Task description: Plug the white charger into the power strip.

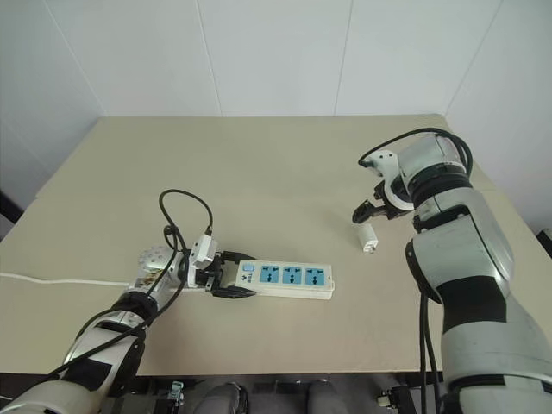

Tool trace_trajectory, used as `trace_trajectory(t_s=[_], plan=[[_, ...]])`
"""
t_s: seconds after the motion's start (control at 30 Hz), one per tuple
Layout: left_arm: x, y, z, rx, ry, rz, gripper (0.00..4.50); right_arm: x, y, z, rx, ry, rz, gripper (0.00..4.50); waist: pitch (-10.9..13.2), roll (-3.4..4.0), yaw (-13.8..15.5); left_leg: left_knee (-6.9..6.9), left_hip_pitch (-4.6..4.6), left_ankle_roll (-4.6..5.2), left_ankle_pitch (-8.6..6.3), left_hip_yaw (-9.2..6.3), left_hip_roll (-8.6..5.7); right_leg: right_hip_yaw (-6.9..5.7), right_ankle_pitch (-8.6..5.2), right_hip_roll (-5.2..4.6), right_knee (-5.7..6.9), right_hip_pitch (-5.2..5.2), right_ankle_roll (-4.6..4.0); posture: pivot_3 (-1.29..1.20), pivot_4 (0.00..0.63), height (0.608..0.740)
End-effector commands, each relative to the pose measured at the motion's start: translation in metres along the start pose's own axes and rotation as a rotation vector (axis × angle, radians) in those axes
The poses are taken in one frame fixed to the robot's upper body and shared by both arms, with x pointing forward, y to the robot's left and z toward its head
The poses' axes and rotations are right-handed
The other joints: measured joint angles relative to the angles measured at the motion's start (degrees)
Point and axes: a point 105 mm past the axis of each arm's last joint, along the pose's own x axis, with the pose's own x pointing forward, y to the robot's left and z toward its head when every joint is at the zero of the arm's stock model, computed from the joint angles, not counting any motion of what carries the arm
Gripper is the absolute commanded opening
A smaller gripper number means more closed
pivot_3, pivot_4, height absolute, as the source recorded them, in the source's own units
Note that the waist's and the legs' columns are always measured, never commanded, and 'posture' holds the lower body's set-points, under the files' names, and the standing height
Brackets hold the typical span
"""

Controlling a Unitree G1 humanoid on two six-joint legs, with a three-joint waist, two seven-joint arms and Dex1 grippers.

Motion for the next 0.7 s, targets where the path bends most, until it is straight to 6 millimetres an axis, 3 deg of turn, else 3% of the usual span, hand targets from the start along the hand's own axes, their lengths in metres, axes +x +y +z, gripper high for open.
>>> trace_trajectory(t_s=[0.03, 0.7], plan=[[0.004, -0.008, -0.008, -0.018, 0.015, -0.023, 3.29, -0.007, 0.001, 0.01, -0.011, -0.045, 0.002, 4.5, 0.0, 0.01, -0.1, 0.0, 0.0, 0.0, 0.0, 0.0, 0.0, 0.0, 0.0, 0.0, 0.0, 0.0, 0.0, 0.0, 0.15, 0.74], [0.0, -0.011, -0.01, -0.024, 0.014, -0.015, 3.29, 0.012, 0.007, -0.004, -0.01, 0.016, 0.035, 4.5, 0.0, 0.07, -0.9, 0.0, 0.01, 0.0, 0.0, -0.01, 0.0, 0.01, 0.0, 0.0, 0.04, 0.01, 0.0, 0.0, 0.15, 0.74]])
